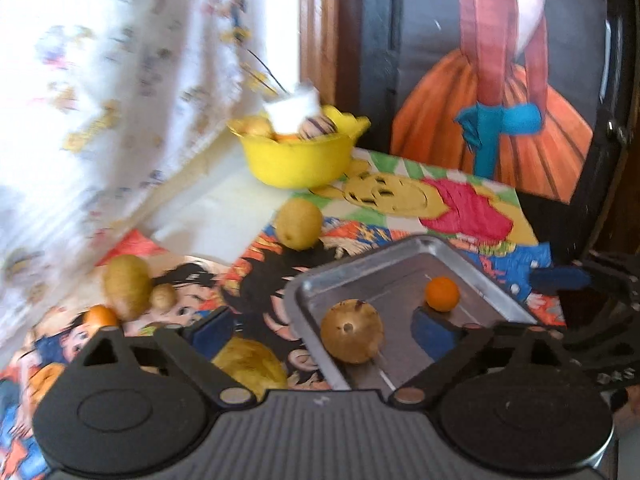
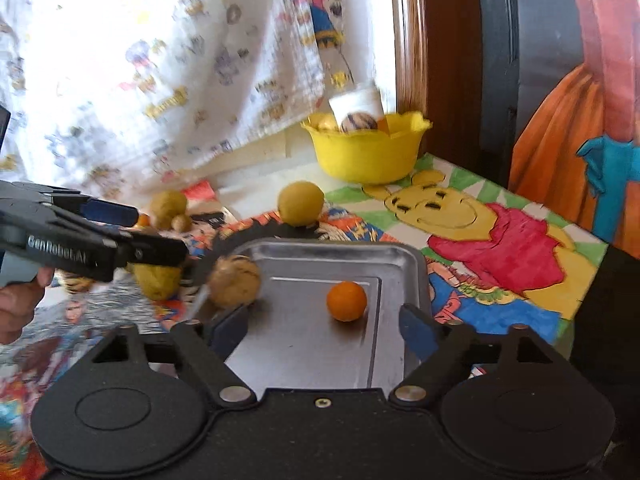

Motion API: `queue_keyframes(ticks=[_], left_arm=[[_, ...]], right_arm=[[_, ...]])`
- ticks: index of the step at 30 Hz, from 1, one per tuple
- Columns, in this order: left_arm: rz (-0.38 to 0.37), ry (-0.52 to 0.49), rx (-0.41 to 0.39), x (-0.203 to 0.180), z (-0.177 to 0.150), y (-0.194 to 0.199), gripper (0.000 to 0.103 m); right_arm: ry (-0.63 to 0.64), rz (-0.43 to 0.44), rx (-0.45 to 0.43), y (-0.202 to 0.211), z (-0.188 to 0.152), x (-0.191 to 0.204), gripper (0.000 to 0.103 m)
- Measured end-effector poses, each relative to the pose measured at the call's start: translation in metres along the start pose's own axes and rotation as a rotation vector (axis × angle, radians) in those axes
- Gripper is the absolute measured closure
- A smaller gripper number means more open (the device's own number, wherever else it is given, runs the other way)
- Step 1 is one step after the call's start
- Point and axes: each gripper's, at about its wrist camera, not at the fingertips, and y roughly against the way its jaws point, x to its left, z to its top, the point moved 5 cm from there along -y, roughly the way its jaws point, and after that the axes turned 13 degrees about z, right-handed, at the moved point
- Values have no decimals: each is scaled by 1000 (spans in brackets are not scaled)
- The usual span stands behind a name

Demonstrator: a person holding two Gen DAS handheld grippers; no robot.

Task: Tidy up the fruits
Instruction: 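Open both tools and pull them back from the tray toward the loose fruits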

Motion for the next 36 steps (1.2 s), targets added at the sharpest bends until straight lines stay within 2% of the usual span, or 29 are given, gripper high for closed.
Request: queue_keyframes(ticks=[2,6,13,17,23,28,33,36], left_arm=[[19,31,-22,12,0,21,0],[31,80,-45,38,-6,67,0],[72,113,-103,84,-25,146,0],[90,157,-94,120,-33,181,0],[149,184,-105,169,-31,223,0],[190,171,-150,192,-4,258,0],[196,206,-231,209,39,293,0],[204,240,-275,217,60,307,0]], right_arm=[[18,-9,-24,24,1,14,6],[39,-10,-63,77,3,44,1],[70,-14,-108,166,2,99,1],[67,-19,-122,206,5,122,1],[105,-17,-164,246,35,154,0],[96,39,-182,252,96,185,1],[37,191,-240,254,188,219,0],[46,264,-297,253,243,240,0]])
